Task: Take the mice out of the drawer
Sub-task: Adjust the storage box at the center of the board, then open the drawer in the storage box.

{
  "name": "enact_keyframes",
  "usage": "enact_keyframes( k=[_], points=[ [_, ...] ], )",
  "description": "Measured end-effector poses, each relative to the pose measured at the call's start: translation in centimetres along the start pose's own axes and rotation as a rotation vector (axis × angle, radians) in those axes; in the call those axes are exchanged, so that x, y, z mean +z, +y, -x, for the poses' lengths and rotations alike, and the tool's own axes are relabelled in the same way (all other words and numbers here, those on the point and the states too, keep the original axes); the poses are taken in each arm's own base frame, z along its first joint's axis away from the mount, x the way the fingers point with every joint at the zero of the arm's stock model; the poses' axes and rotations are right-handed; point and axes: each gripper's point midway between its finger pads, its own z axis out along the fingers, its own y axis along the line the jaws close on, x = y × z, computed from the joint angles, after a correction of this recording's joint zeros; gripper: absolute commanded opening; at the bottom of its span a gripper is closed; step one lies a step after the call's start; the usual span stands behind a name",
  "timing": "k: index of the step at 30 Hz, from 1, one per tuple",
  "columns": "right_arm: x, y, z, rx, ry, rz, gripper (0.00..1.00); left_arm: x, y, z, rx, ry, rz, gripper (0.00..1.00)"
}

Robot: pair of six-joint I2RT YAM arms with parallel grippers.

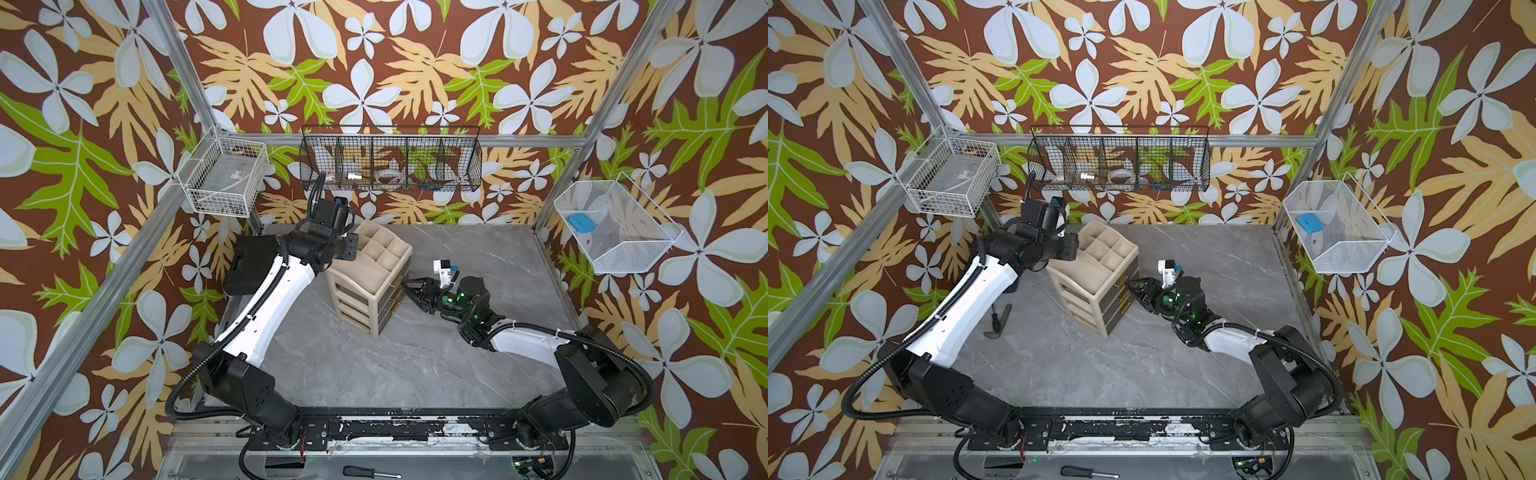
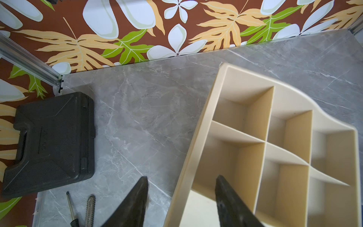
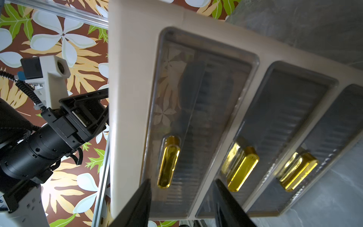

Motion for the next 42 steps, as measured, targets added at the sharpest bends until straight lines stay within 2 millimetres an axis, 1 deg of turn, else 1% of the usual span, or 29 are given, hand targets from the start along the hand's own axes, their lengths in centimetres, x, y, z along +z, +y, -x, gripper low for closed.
enact_keyframes(
  k=[4,9,14,21,32,39,42],
  points=[
    [0.7,0.8,0.1,0.018,0.002,0.04,0.47,0.2,0.1,0.1,-0.002,-0.004,0.01,0.55],
    [1.0,1.7,0.2,0.025,0.004,0.07,0.41,0.3,0.1,0.0,-0.002,-0.006,0.011,0.54],
    [1.4,1.1,-0.1,0.054,0.023,0.067,0.36,0.4,0.1,0.0,-0.009,-0.015,0.008,0.53],
    [1.7,1.6,0.0,0.066,0.025,0.087,0.29,0.4,0.1,0.0,-0.019,-0.023,0.009,0.53],
    [1.9,1.3,-0.1,0.08,0.037,0.078,0.17,0.8,0.6,0.2,-0.042,-0.036,0.044,0.52],
    [1.7,1.2,-0.2,0.101,0.047,0.076,0.15,1.0,1.2,0.4,-0.061,-0.044,0.081,0.52],
    [1.2,1.2,0.0,0.104,0.043,0.076,0.14,1.1,1.3,0.4,-0.064,-0.044,0.084,0.52]
  ],
)
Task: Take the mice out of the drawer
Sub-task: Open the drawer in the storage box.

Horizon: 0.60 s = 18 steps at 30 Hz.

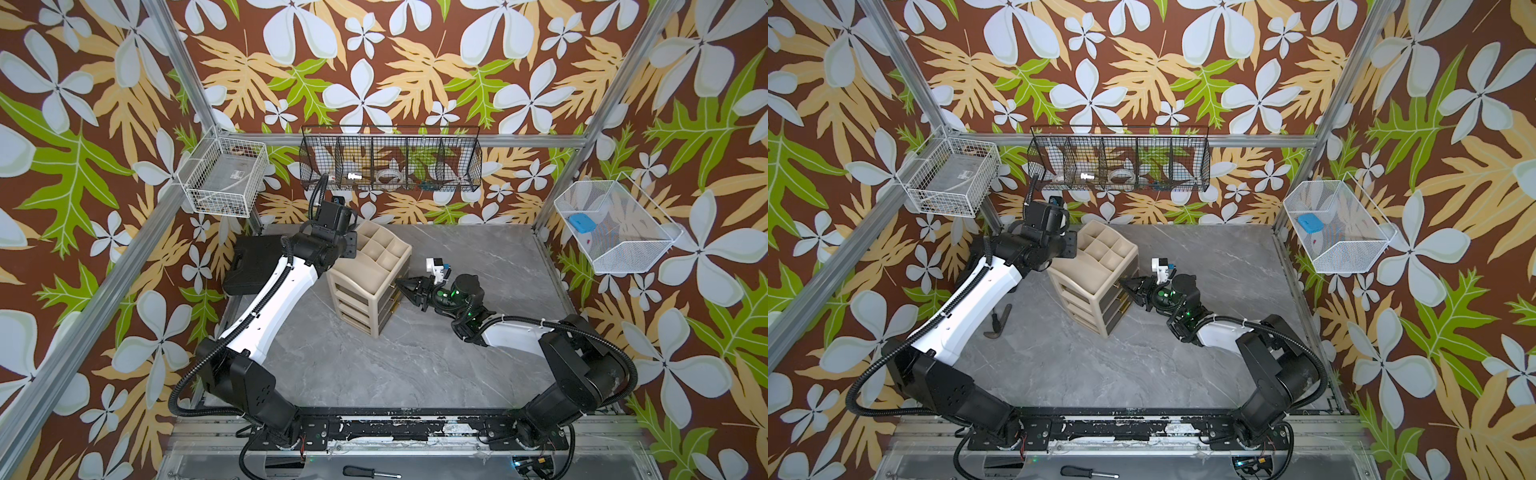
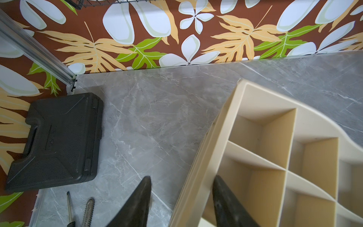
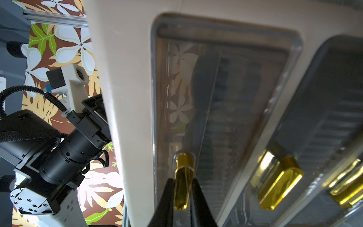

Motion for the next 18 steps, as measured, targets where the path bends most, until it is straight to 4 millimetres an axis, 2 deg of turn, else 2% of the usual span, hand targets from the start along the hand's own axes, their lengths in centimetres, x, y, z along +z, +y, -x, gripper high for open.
enact_keyframes(
  k=[18],
  points=[
    [-4.2,-0.1,0.5,-0.025,-0.005,-0.054,0.13,0.4,0.5,0.3,-0.022,-0.008,0.039,0.52]
  ],
)
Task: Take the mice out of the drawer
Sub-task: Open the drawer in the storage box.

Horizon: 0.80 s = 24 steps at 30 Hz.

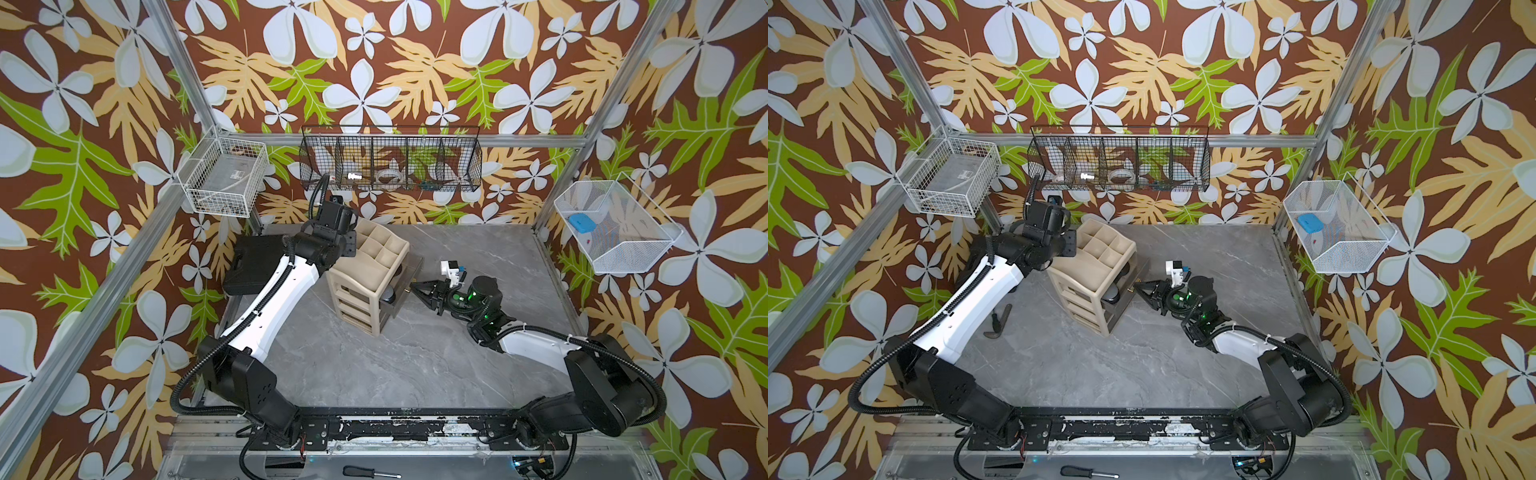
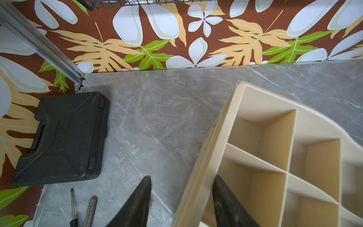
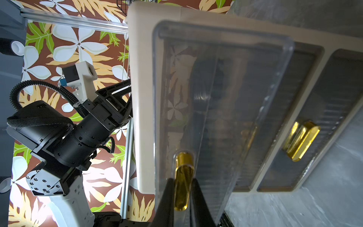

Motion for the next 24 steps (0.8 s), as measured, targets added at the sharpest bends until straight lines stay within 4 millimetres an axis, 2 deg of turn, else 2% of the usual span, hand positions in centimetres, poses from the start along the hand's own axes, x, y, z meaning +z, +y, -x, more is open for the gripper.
enact_keyframes(
  k=[12,24],
  points=[
    [-2.2,-0.8,-0.2,-0.029,0.0,-0.045,0.12,0.1,-0.1,0.0,-0.015,0.0,-0.001,0.51],
    [-4.1,-0.6,-0.4,-0.062,-0.011,-0.092,0.14,0.0,0.2,0.0,-0.014,0.009,0.013,0.51]
  ],
)
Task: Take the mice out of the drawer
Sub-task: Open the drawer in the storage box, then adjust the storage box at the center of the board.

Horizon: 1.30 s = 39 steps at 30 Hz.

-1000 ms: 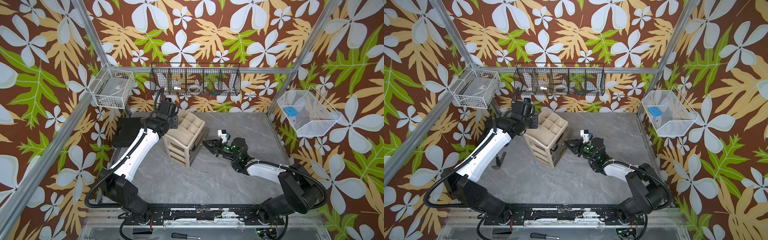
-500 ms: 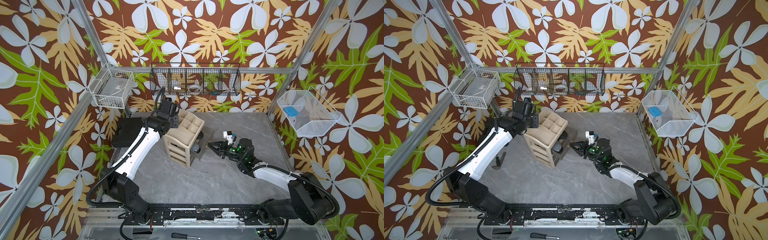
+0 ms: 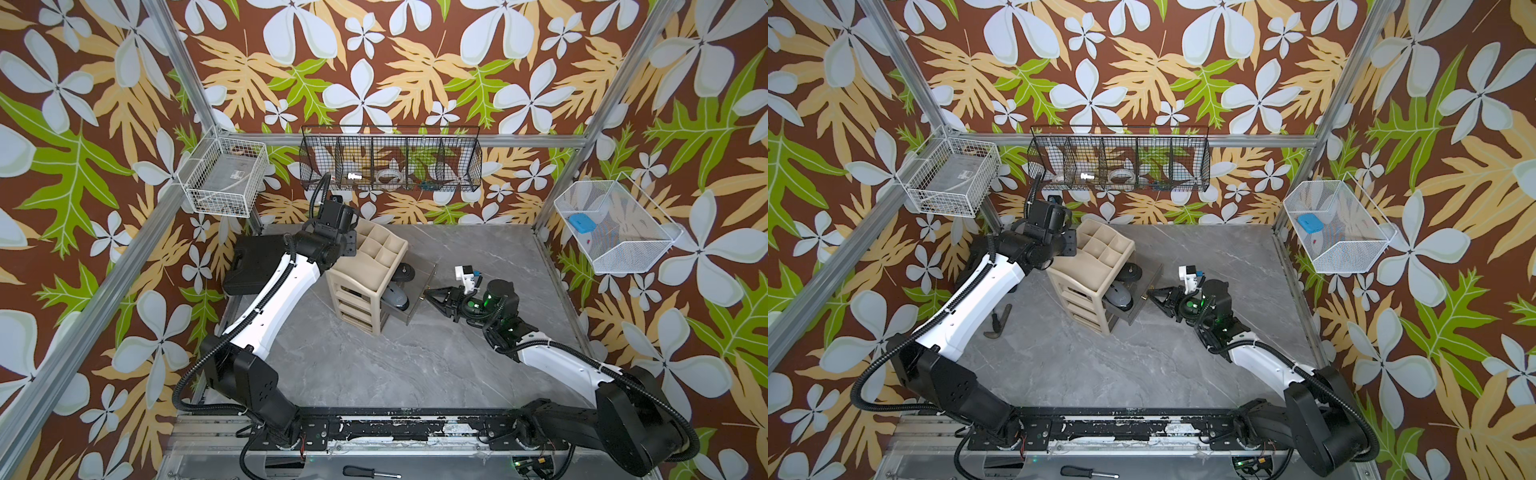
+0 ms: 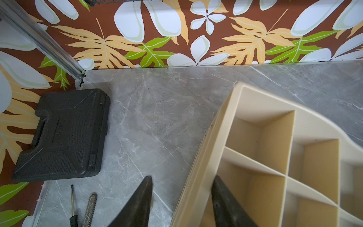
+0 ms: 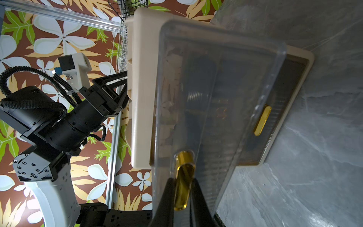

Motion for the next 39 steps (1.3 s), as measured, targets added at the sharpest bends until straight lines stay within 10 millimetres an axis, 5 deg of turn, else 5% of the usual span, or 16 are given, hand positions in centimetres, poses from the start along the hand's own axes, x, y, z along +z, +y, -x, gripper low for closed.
enact_keyframes(
  k=[21,28,35,39],
  points=[
    [-1.9,0.2,0.6,-0.114,-0.014,-0.133,0.32,-0.4,0.4,0.1,0.007,0.02,0.02,0.58],
    [-2.6,3.7,2.5,-0.262,-0.045,-0.222,0.45,-2.3,0.9,1.5,0.028,0.019,0.026,0.67],
    [1.6,10.4,1.8,-0.581,0.039,-0.346,0.52,-6.7,1.9,1.6,0.005,-0.043,-0.025,0.75],
    [4.2,9.3,1.8,-0.707,0.111,-0.509,0.55,-8.8,2.2,-0.2,-0.012,-0.057,-0.08,0.78]
  ],
)
